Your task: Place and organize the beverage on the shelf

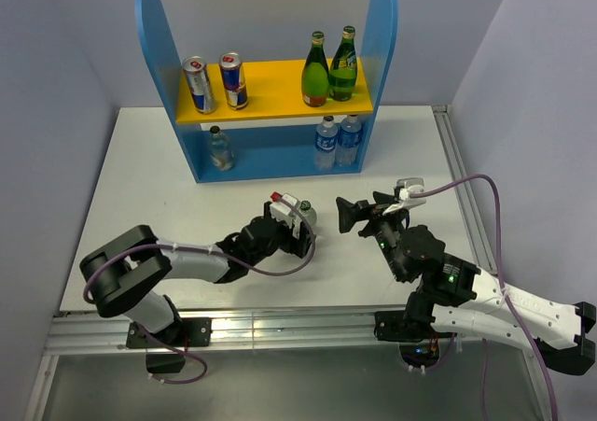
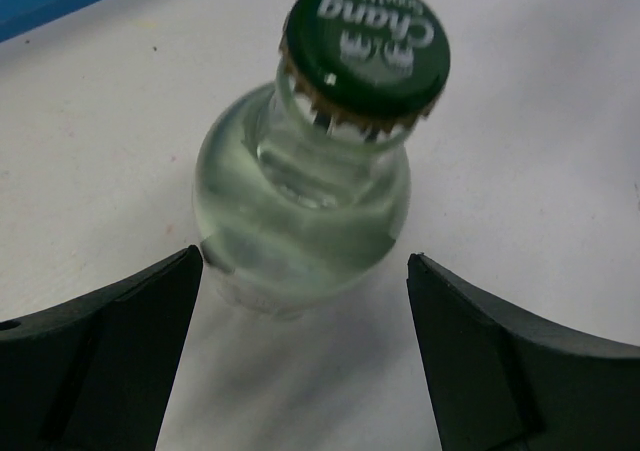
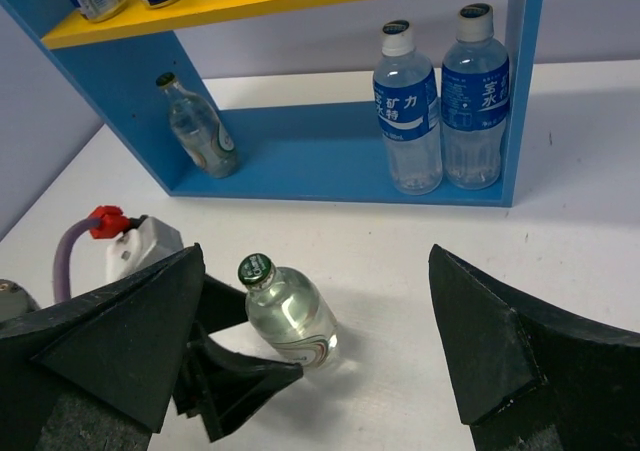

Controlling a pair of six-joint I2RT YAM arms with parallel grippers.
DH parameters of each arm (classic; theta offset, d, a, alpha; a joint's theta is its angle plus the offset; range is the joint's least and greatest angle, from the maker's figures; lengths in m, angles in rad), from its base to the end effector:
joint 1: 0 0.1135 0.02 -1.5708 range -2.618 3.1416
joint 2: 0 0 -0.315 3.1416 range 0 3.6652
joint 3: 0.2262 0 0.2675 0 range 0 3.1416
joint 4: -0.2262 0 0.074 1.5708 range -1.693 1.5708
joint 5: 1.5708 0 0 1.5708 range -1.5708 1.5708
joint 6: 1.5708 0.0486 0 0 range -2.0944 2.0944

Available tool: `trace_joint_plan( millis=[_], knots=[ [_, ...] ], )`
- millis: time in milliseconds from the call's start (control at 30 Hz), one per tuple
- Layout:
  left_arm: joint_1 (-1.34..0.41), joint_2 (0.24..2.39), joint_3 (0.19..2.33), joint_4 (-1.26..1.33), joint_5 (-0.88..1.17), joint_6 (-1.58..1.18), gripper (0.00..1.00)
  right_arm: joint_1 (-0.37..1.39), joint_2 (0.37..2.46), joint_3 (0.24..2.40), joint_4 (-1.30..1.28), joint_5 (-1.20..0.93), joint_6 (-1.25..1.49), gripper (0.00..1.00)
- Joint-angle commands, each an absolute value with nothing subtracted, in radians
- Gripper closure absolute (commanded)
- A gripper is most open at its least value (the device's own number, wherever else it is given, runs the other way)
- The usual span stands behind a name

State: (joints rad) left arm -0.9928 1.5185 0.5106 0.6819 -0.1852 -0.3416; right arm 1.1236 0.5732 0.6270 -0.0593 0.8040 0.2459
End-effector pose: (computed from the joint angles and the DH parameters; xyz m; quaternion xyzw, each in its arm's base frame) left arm 0.1762 -0.2537 0.2006 0.2077 0.7837 -0.3002 0.5025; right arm 0.0835 0.0932 0.3577 -0.0275 0.7079 0.1956 0.6781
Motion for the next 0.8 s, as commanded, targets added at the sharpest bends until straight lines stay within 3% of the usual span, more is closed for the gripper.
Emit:
trace_joint_plan(
  millis=[0, 200, 367, 433, 500, 533, 600, 767],
  knots=[
    [-0.997, 1.587, 0.575, 0.807, -0.219, -0.301, 0.1, 1.129, 0.568, 0.614, -0.018, 0.825, 0.256, 0.0],
    [-0.997, 1.738, 0.676, 0.845, -0.265, -0.291, 0.16, 1.129, 0.568, 0.609, -0.015, 0.828, 0.256, 0.0],
    [-0.997, 1.807, 0.732, 0.859, -0.314, -0.288, 0.42, 1.129, 0.568, 0.604, -0.014, 0.827, 0.256, 0.0],
    [-0.997, 1.825, 0.744, 0.864, -0.333, -0.284, 0.47, 1.129, 0.572, 0.603, -0.009, 0.827, 0.256, 0.0],
    [-0.997, 1.836, 0.75, 0.865, -0.354, -0.276, 0.59, 1.129, 0.575, 0.6, -0.006, 0.822, 0.255, 0.0],
    [-0.997, 1.838, 0.758, 0.861, -0.363, -0.276, 0.76, 1.127, 0.577, 0.598, -0.003, 0.822, 0.256, 0.0],
    [-0.997, 1.841, 0.764, 0.854, -0.403, -0.272, 0.99, 1.129, 0.583, 0.598, -0.003, 0.821, 0.253, 0.0],
    [-0.988, 1.806, 0.752, 0.853, -0.521, -0.241, 1.0, 1.127, 0.581, 0.598, -0.003, 0.819, 0.252, 0.0]
  ],
)
